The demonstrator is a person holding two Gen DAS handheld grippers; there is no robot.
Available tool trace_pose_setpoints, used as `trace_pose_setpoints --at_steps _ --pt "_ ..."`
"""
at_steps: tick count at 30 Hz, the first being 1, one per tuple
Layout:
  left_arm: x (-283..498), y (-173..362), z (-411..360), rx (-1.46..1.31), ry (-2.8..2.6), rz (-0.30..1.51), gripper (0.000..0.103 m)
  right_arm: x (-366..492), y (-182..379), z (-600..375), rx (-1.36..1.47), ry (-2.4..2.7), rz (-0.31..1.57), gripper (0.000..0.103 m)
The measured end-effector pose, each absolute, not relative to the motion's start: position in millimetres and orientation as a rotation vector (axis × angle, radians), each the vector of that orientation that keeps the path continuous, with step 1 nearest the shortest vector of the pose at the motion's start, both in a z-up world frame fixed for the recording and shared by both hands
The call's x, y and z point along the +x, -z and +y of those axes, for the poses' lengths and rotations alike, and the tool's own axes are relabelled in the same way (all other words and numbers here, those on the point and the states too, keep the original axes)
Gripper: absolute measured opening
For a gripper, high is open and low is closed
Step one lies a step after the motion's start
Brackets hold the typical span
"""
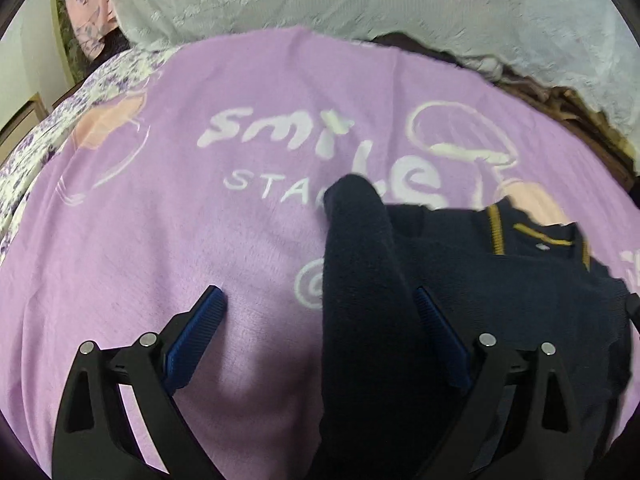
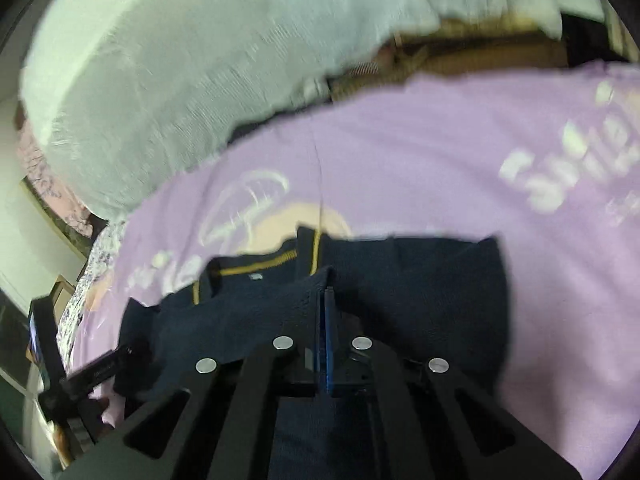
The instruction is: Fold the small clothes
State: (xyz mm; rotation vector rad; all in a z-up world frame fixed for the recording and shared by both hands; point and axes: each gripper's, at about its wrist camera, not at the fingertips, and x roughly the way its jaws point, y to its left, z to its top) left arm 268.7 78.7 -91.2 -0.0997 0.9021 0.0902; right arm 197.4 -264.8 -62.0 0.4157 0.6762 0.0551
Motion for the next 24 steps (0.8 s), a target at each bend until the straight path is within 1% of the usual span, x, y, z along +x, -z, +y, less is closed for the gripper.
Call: trace_pose_setpoints --at_steps 2,4,7,10,11,14,15,17,19,20,21,22,24 --pt "264.9 87.3 76.8 -0.102 -0.082 0.885 0.093 182.8 62.6 -278.2 0.389 0.023 0.657 0.002" --pt "267.6 94.0 73.9 -0.086 -0.091 0.908 0.093 182.7 78.9 -297.0 0.432 0.065 0.701 0.002" --pt "277.0 112.2 70.6 -0.031 -0.136 0.973 0.099 187.9 103.9 -318.5 0.553 0.031 0.778 0.002" --pt "275.5 113.6 60.0 0.049 -0.173 0.956 0.099 185.5 96.6 -313.1 0.499 0.078 0.77 0.002" --pt "272.6 108.9 59.1 0.049 -0.173 0.946 0.097 179.8 93.0 -310.2 0.468 0.13 0.751 0.002" --pt "268.3 91.3 62.9 -0.017 -0.118 0.908 0.097 171.7 64.6 -295.2 0.393 0.135 0.644 0.002" --pt "268.6 83.3 62.8 -0.026 -0.118 0.887 0.097 171.8 57.0 -291.3 0.374 0.13 0.626 0.005" --pt "274.4 77.3 60.6 -0.005 -0.132 0.859 0.097 181.7 46.6 -279.1 0.321 0.099 0.613 0.005" --pt "290.2 94.5 55.7 0.037 -0.156 0.91 0.097 200.2 55.7 -272.1 0.297 0.072 0.67 0.005" --pt "297.5 108.4 53.5 0.057 -0.16 0.953 0.099 212.9 70.6 -269.4 0.295 0.063 0.738 0.005" --pt "300.3 122.7 52.6 0.068 -0.163 0.964 0.099 220.8 84.5 -267.1 0.294 0.065 0.8 0.004" --pt "297.0 121.5 52.8 0.076 -0.17 0.929 0.099 223.8 101.3 -268.1 0.304 0.051 0.816 0.001" --pt "289.7 111.1 49.8 0.097 -0.158 0.926 0.097 213.6 91.9 -270.4 0.305 0.066 0.797 0.001"
